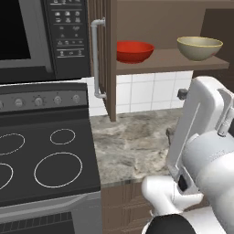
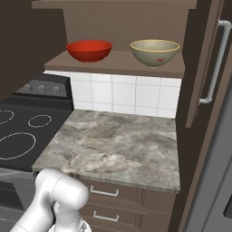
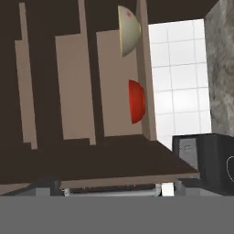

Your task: Open the cabinet. Pick the bowls from the counter and place them in the cabinet. Then close the cabinet.

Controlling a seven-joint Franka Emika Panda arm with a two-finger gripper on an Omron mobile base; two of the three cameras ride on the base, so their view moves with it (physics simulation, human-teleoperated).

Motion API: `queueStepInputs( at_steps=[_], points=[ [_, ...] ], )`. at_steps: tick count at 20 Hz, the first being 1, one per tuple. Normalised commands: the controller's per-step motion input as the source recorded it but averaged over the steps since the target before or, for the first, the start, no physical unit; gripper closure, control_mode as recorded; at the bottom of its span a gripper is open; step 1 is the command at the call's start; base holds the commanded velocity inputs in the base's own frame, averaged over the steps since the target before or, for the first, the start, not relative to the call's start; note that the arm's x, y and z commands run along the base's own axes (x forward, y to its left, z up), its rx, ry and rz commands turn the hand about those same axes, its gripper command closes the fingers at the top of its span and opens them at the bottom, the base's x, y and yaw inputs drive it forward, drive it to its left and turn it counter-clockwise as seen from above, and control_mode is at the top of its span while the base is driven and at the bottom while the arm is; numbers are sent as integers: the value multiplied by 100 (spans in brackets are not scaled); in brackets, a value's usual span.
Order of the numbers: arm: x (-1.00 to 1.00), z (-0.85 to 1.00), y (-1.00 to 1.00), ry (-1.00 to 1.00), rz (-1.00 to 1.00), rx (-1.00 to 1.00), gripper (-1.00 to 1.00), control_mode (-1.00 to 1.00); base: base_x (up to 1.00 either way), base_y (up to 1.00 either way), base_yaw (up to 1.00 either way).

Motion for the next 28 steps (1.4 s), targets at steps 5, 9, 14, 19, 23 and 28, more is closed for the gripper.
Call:
queueStepInputs(
  at_steps=[5, 9, 14, 19, 23, 28],
  points=[
    [0, -17, 100, -2, -14, 1, -100, -100, 0, 0, 0],
    [0, -1, 91, -10, -16, -2, -100, -100, 0, 0, 0],
    [0, 2, 69, -5, -10, -7, -100, -100, 0, 0, 0],
    [15, 9, 73, -2, -14, -3, -100, -100, 0, 0, 0],
    [51, 1, 12, 0, -17, 0, -100, -100, 0, 0, 0],
    [58, -7, 0, -2, -17, 0, -100, -100, 0, 0, 0]
  ],
)
